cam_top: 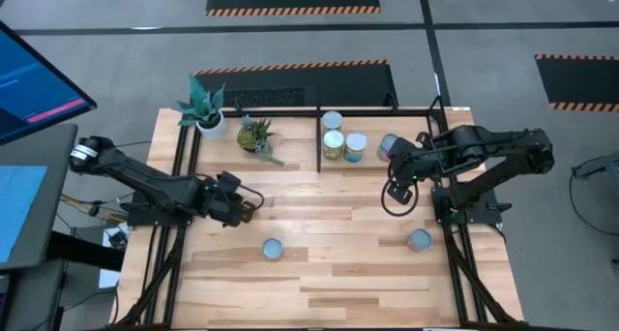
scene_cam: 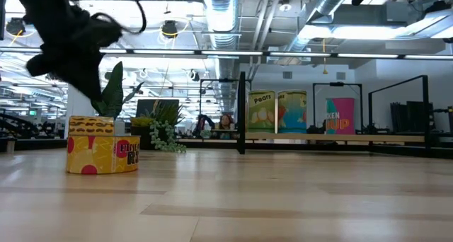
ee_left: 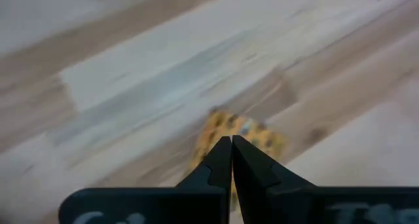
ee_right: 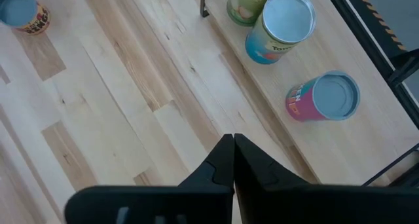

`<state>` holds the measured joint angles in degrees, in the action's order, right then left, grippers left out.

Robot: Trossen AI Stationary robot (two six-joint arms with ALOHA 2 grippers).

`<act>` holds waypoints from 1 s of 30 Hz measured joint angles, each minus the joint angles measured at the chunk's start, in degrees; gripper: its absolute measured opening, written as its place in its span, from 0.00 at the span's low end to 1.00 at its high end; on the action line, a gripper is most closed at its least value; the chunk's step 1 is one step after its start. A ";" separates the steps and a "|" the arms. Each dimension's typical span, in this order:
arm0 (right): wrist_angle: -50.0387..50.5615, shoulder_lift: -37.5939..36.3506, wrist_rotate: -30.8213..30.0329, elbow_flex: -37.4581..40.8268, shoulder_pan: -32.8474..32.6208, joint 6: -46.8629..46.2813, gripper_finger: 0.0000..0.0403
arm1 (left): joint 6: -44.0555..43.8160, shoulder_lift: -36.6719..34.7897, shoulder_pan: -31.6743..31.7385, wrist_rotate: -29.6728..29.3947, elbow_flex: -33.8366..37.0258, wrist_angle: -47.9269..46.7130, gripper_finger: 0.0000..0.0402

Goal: Pick and place cans onto a shelf
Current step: Put the canned black beans on the shelf

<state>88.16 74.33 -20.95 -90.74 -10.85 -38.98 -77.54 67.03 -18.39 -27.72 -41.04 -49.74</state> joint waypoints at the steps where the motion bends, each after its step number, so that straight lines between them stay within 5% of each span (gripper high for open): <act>1: 0.00 0.02 0.00 0.00 0.00 0.00 0.05 | -1.22 0.51 -0.10 0.68 0.00 -0.91 0.00; 7: -0.02 0.00 0.00 0.00 0.00 -0.02 0.07 | -4.32 1.24 -2.01 6.81 0.00 -1.30 0.00; 30: -0.47 0.00 -0.02 0.00 0.00 -0.07 0.05 | -6.24 5.35 -4.44 4.33 -0.24 -0.68 0.00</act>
<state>87.69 74.32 -20.97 -90.74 -10.85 -39.05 -83.78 72.38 -22.83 -23.39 -41.28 -50.41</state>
